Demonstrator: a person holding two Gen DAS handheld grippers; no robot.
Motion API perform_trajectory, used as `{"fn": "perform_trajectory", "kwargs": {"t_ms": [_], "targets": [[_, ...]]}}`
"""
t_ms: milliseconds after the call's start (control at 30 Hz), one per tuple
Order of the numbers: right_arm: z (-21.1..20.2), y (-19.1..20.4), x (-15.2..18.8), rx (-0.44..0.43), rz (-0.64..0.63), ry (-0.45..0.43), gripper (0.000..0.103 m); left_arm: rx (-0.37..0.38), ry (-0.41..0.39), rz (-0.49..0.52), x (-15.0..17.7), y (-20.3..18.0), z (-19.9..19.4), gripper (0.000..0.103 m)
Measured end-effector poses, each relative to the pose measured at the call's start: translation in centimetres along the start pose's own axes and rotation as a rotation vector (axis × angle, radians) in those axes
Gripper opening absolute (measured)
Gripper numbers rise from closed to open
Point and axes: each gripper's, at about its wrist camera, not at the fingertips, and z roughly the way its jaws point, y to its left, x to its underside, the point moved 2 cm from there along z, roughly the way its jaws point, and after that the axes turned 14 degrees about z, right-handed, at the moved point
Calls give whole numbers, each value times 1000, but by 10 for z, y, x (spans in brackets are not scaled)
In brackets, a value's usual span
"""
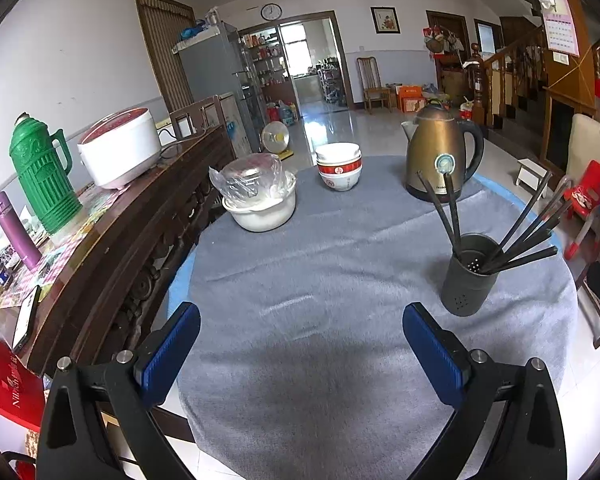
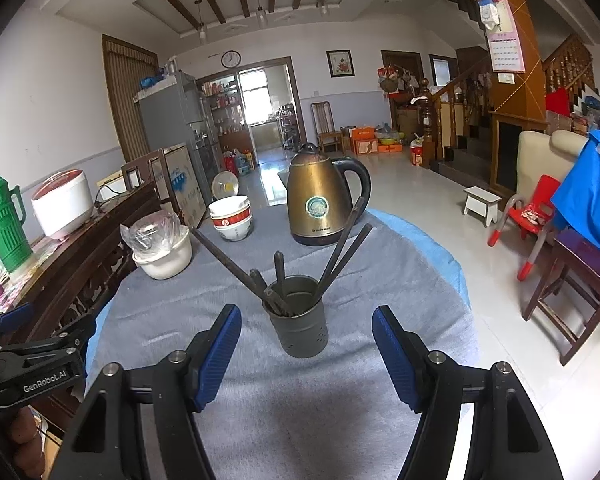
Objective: Organize utensils
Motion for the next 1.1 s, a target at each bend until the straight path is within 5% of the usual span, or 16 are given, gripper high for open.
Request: {"fn": "perform_trajectory", "kwargs": {"t_ms": [1100], "targets": [[15, -11, 0, -1, 31, 8, 72, 12, 21, 65, -7, -21, 8, 101]]}}
